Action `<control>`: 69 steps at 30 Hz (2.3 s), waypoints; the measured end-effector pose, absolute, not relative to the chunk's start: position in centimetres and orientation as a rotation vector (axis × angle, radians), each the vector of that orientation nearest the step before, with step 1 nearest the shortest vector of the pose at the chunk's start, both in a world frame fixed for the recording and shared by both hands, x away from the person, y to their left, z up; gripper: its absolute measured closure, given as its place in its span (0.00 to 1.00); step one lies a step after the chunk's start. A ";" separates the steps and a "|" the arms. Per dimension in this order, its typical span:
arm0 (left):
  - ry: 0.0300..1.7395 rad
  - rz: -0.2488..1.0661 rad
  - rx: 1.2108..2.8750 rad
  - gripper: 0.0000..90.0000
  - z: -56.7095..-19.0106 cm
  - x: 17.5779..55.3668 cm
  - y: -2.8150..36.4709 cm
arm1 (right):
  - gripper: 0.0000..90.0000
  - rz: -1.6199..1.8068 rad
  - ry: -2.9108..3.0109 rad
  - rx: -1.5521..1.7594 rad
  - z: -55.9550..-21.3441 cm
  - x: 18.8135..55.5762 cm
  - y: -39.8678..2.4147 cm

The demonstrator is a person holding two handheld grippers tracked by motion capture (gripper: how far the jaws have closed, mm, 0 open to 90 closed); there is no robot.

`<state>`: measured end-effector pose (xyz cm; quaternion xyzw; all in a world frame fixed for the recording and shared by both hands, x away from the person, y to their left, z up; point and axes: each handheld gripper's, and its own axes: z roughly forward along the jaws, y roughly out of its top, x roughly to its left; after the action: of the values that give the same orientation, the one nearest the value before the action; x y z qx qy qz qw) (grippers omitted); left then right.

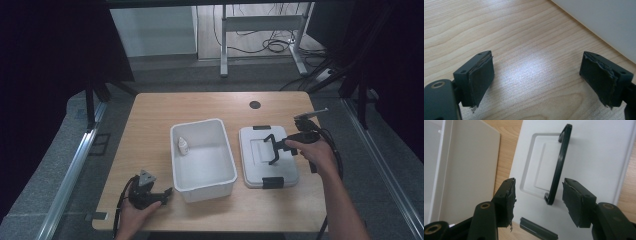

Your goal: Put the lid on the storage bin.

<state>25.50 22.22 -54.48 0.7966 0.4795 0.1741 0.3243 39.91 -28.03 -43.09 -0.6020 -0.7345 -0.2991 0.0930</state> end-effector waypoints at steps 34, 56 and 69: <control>1.257 0.457 2.090 0.13 -54.5 25.5 22.2 | 0.74 -0.666 -2.143 -1.867 -46.2 43.8 -27.6; 1.257 0.457 2.090 0.13 -54.5 25.5 22.2 | 0.94 -0.651 -2.028 -1.956 -46.8 43.9 -26.7; 1.257 0.457 2.090 0.13 -54.5 25.5 22.2 | 0.94 -0.721 -2.000 -1.988 -44.3 43.3 -26.6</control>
<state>25.48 22.21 -54.49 0.7967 0.4793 0.1742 0.3243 43.27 -26.62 -44.32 -0.6784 -0.6827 -0.2459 0.1152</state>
